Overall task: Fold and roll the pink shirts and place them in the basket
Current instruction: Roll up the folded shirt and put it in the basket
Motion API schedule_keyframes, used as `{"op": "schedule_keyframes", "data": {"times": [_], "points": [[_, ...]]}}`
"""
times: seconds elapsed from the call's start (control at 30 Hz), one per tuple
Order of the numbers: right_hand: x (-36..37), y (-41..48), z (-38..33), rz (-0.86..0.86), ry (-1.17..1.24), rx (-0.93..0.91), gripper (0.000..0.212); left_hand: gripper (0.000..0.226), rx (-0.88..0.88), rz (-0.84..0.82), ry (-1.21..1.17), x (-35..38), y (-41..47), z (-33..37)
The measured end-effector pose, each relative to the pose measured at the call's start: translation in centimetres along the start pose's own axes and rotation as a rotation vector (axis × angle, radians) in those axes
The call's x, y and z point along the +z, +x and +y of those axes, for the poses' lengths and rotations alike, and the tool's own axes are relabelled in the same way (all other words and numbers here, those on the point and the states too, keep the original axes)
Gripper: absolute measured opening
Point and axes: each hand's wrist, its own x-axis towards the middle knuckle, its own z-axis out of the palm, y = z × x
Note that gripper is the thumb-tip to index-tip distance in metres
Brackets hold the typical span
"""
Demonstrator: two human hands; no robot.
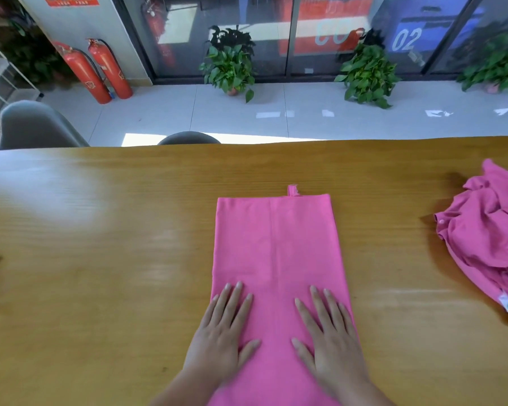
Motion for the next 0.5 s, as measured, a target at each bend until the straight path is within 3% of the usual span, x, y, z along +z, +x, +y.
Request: {"op": "schedule_keyframes", "data": {"times": [0.17, 0.3, 0.5], "points": [[-2.6, 6.9, 1.5, -0.074, -0.053, 0.063, 0.076, 0.086, -0.074, -0.098, 0.119, -2.4, 7.4, -1.8], [-4.7, 9.6, 0.4, -0.134, -0.077, 0.126, 0.076, 0.080, -0.179, -0.156, 0.120, -5.3, 10.2, 0.9], [-0.8, -1.0, -3.0, -0.044, 0.037, 0.036, 0.073, 0.079, -0.063, 0.012, -0.038, -0.4, -0.9, 3.9]]}}
